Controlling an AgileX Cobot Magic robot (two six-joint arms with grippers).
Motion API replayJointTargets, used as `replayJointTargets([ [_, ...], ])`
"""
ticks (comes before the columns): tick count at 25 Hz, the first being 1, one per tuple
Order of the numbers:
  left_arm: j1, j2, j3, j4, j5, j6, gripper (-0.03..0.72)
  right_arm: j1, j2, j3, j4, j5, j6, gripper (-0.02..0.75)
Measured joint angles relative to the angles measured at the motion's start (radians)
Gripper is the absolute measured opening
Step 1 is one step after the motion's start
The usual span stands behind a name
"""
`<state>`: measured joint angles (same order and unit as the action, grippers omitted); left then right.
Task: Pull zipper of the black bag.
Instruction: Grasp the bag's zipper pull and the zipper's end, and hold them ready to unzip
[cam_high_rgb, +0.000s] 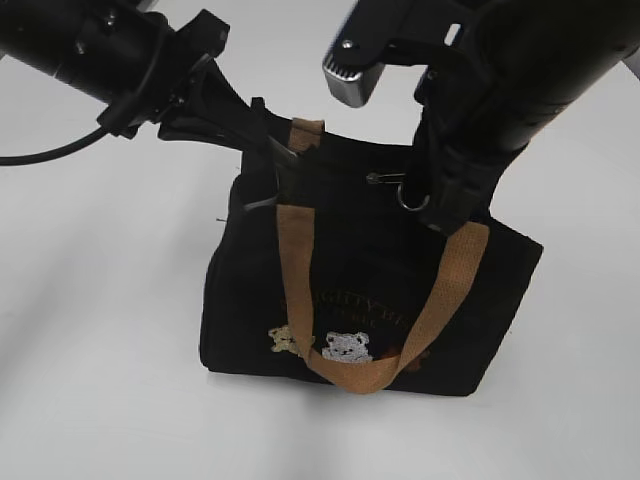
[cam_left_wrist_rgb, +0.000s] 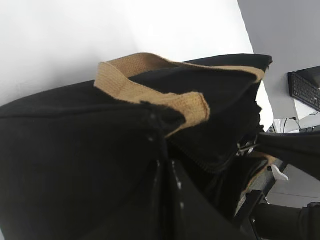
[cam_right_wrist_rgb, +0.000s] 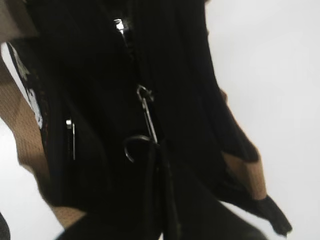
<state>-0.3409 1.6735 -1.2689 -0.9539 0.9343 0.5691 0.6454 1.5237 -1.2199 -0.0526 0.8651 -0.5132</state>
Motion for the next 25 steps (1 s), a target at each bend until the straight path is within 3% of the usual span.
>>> replayJointTargets([
  [10, 0.0, -0.001, 0.0, 0.034, 0.004, -0.008, -0.01, -0.005, -0.012, 0.0, -0.141, 0.185, 0.27, -0.001],
  [16, 0.0, -0.002, 0.0, 0.046, 0.004, -0.01, -0.01, -0.111, -0.022, 0.0, -0.148, 0.271, 0.366, -0.001],
  [25, 0.0, -0.002, 0.0, 0.052, 0.014, -0.011, -0.01, -0.219, -0.04, 0.0, 0.039, 0.278, 0.322, -0.001],
])
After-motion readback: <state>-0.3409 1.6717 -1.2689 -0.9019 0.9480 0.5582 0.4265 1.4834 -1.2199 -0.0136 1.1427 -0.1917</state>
